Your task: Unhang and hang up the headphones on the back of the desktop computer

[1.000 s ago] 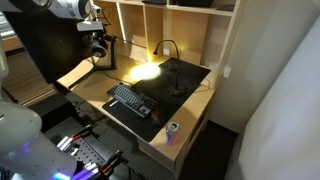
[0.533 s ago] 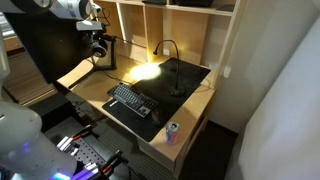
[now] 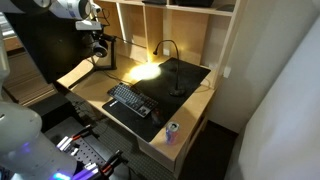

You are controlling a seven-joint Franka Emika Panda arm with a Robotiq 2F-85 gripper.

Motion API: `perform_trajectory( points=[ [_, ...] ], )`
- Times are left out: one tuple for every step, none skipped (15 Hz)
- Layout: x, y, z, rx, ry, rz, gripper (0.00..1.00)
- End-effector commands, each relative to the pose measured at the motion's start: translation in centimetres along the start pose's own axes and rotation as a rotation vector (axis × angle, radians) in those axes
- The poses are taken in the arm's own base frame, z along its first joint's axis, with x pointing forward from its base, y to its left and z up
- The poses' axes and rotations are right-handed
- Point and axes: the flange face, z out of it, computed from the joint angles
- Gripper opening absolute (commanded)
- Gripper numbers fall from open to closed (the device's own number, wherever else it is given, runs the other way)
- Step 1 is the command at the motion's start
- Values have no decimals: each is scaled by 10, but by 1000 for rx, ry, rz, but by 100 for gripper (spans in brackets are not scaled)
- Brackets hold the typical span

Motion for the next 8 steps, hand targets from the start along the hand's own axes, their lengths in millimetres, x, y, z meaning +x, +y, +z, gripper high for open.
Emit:
perform_trajectory(
  points=[
    [2,-1,4,-2,14,7,23],
    [3,-1,4,0,15,6,23],
    [3,-2,4,9,22,7,23],
    [4,-3,5,27,35,13,23],
    [6,-4,5,31,51,21,23],
    [21,-4,-41,39,80,31,23],
    [24,-2,-53,52,112,46,23],
    [31,-1,-70,65,151,66,23]
  ],
)
